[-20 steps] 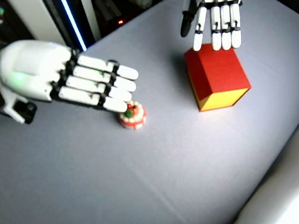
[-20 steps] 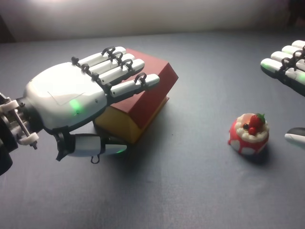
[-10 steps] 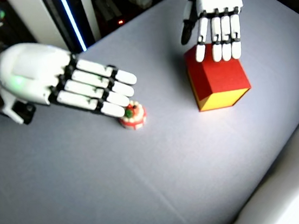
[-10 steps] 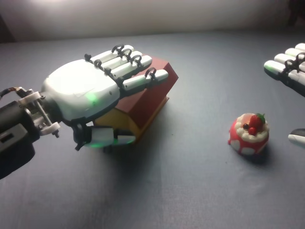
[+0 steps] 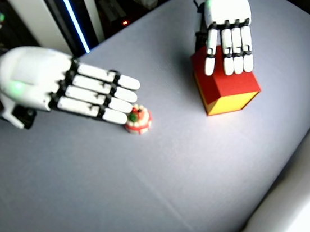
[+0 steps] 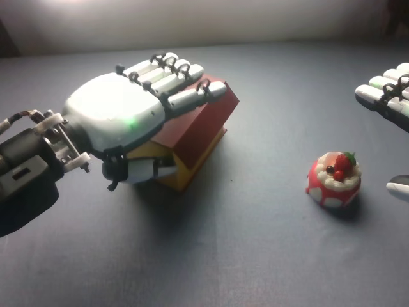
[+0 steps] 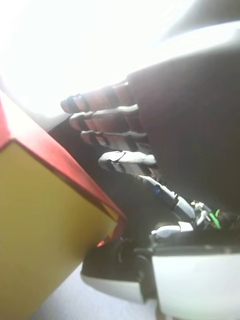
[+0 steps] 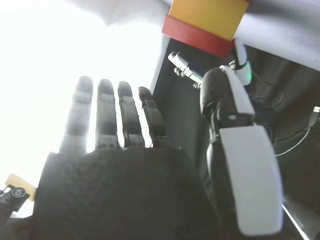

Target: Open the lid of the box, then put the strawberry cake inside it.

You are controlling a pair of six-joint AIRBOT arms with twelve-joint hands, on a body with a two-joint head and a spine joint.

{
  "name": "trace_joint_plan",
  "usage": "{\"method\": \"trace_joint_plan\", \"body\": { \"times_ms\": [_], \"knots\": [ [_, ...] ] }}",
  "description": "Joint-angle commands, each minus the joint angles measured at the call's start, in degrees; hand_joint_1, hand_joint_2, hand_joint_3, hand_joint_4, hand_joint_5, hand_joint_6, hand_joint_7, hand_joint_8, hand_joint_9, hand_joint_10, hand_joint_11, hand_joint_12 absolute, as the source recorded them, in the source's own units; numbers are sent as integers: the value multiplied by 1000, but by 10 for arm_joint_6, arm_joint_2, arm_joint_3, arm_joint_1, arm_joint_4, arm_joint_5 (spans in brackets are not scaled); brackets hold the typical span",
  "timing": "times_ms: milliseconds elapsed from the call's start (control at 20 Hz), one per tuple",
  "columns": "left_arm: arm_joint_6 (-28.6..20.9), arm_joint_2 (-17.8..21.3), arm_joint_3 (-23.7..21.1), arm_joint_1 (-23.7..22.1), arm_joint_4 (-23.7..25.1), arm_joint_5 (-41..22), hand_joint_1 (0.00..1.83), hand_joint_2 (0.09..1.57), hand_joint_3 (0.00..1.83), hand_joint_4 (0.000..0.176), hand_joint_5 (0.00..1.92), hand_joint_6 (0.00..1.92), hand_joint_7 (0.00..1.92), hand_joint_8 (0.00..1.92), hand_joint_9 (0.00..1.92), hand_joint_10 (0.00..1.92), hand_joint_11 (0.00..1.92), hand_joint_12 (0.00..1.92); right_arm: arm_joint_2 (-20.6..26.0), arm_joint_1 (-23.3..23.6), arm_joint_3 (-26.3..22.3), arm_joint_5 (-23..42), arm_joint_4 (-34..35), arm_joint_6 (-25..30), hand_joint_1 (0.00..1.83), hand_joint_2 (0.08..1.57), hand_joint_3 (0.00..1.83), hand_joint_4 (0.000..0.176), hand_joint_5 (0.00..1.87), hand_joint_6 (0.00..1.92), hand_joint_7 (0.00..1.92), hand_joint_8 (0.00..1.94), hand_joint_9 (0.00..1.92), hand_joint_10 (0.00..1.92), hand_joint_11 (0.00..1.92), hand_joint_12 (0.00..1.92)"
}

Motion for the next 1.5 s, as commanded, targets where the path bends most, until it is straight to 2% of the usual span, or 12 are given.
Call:
{"method": "trace_joint_plan", "body": {
  "times_ms": [0,200,400,500,700,750,800,850,900,1000,1100,1450],
  "knots": [
    [2,1,0,-1,-10,-97,746,1184,21,163,0,0,0,0,0,0,0,0,2,3,3,73,2,5,577,1297,7,0,0,0,0,0,0,0,0,0],
    [-12,11,-5,8,-23,-144,635,1199,17,119,0,0,0,0,0,0,0,0,2,1,3,73,4,7,564,1304,7,0,0,0,0,0,0,0,0,0],
    [-19,14,0,4,-39,-169,667,1258,24,117,0,0,0,0,0,0,0,0,2,-3,3,76,7,7,522,1313,8,0,0,0,0,0,0,0,0,0],
    [-19,14,4,1,-49,-173,637,1253,17,92,0,0,0,0,0,0,0,0,2,-3,3,77,8,7,518,1315,8,0,0,0,0,0,0,0,0,0],
    [-19,16,12,-1,-87,-201,486,1310,23,101,0,0,0,0,0,0,0,0,1,-5,3,77,9,8,522,1313,5,0,0,0,0,0,0,0,0,0],
    [-19,18,12,-2,-95,-208,471,1311,21,88,0,0,0,0,0,0,0,0,0,-6,3,77,10,8,523,1315,5,0,0,0,0,0,0,0,0,0],
    [-19,19,12,-5,-101,-214,566,1286,6,112,0,0,0,0,0,0,0,0,0,-6,3,77,11,8,526,1320,8,0,0,0,0,0,0,0,0,0],
    [-19,19,13,-7,-105,-220,589,1291,7,114,0,0,0,0,0,0,0,0,0,-7,3,77,12,8,521,1324,9,0,0,0,0,0,0,0,0,0],
    [-19,19,15,-9,-112,-225,571,1301,10,90,0,0,0,0,0,0,0,0,0,-7,3,77,12,8,522,1326,9,0,0,0,0,0,0,0,0,0],
    [-20,19,20,-12,-131,-233,534,1318,13,76,0,0,0,0,0,0,0,0,-1,-7,3,77,12,9,564,1316,3,0,0,0,0,0,0,0,0,0],
    [-20,19,28,-11,-160,-240,494,1335,14,92,0,0,0,0,0,0,0,0,-2,-7,4,77,12,9,568,1314,1,0,0,0,0,0,0,0,0,0],
    [-26,33,42,18,-257,-263,346,1431,14,74,0,0,0,0,0,0,0,0,-2,-10,4,77,14,11,531,1326,4,0,0,0,0,0,0,0,0,0]
  ]
}}
